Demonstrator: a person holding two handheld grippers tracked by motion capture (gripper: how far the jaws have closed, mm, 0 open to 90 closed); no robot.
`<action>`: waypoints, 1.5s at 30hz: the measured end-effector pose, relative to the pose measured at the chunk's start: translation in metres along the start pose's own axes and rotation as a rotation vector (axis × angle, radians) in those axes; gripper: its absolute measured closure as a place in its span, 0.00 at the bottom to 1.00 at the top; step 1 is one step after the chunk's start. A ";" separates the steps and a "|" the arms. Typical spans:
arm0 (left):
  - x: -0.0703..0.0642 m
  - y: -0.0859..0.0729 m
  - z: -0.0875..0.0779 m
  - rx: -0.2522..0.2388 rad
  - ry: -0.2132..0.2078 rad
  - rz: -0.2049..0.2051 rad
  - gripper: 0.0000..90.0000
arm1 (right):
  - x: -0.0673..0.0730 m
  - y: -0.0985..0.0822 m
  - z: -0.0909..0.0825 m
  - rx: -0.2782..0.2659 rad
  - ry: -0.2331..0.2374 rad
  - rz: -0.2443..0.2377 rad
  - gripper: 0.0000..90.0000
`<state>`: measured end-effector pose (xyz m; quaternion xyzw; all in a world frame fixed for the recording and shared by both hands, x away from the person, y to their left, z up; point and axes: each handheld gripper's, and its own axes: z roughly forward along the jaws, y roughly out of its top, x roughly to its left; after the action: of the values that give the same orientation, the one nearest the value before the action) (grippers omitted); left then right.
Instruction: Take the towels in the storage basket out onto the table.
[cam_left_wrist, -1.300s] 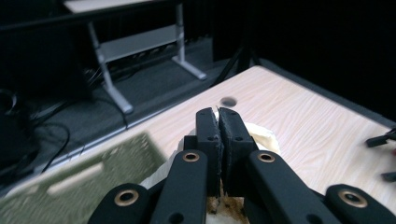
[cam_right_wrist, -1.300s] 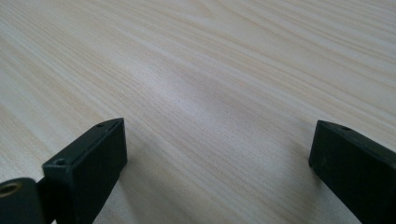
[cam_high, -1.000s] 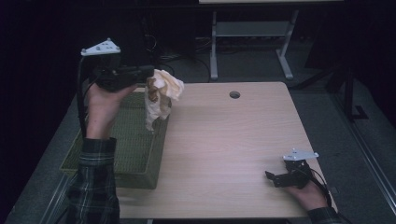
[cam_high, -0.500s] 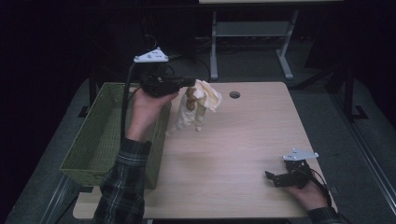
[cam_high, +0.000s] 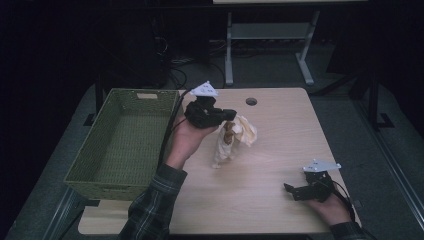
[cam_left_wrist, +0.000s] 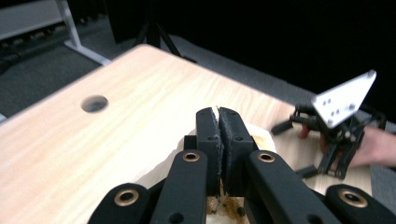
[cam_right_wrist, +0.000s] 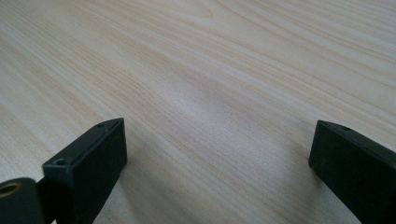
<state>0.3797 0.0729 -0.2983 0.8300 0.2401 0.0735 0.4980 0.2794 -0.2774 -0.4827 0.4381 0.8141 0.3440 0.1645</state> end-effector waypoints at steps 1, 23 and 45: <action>-0.002 -0.004 0.005 0.013 -0.004 0.001 0.97 | 0.000 0.000 0.000 0.000 0.000 0.000 0.04; -0.018 -0.076 0.079 0.193 -0.078 -0.030 0.68 | 0.000 0.000 0.000 -0.001 0.002 -0.003 0.05; -0.008 -0.139 0.022 0.211 0.046 -0.103 0.45 | 0.017 0.063 -0.005 -0.112 0.213 0.022 0.52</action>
<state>0.3354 0.1059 -0.4281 0.8624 0.3003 0.0411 0.4055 0.3050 -0.2418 -0.4336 0.3980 0.8016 0.4353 0.0977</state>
